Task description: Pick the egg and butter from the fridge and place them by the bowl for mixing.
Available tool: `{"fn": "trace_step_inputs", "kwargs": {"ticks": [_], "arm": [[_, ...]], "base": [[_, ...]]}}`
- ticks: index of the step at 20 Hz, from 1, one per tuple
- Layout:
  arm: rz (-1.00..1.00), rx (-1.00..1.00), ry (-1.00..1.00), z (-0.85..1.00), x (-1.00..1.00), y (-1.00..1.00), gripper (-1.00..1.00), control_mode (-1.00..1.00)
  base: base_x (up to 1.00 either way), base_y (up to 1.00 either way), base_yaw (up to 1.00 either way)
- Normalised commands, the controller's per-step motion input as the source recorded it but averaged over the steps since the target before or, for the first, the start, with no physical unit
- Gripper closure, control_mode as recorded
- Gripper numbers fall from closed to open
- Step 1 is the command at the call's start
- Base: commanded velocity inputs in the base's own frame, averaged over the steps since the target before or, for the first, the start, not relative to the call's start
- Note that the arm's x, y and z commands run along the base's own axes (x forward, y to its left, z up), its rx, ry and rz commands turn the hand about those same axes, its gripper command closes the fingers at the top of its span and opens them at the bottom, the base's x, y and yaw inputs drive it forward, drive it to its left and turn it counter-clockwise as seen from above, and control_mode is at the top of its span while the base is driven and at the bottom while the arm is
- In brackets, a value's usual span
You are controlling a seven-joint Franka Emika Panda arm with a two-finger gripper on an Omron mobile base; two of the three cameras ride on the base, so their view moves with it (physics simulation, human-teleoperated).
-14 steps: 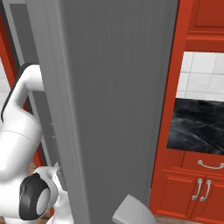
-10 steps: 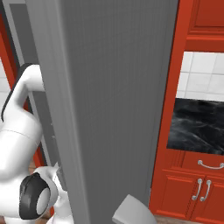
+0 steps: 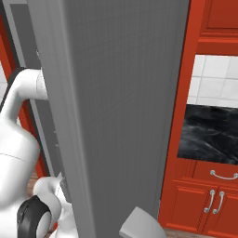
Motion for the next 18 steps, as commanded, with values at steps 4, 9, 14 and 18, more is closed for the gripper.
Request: {"fn": "trace_step_inputs", "kwargs": {"ticks": [4, 9, 14, 18], "arm": [[0.01, 0.0, -0.32, 0.45, -0.01, 0.0, -1.0, -1.0], [0.01, 0.0, -0.26, 0.34, 0.0, 0.01, -1.0, -1.0], [0.0, 0.0, -0.21, 0.53, 0.0, 0.17, -1.0, -1.0], [0.0, 0.06, -0.04, 0.61, 0.06, 0.18, -1.0, -1.0]], "base": [[0.0, 0.0, 0.0], [0.0, 0.0, 0.0], [0.0, 0.0, 0.0], [0.0, 0.0, 0.0]]}}
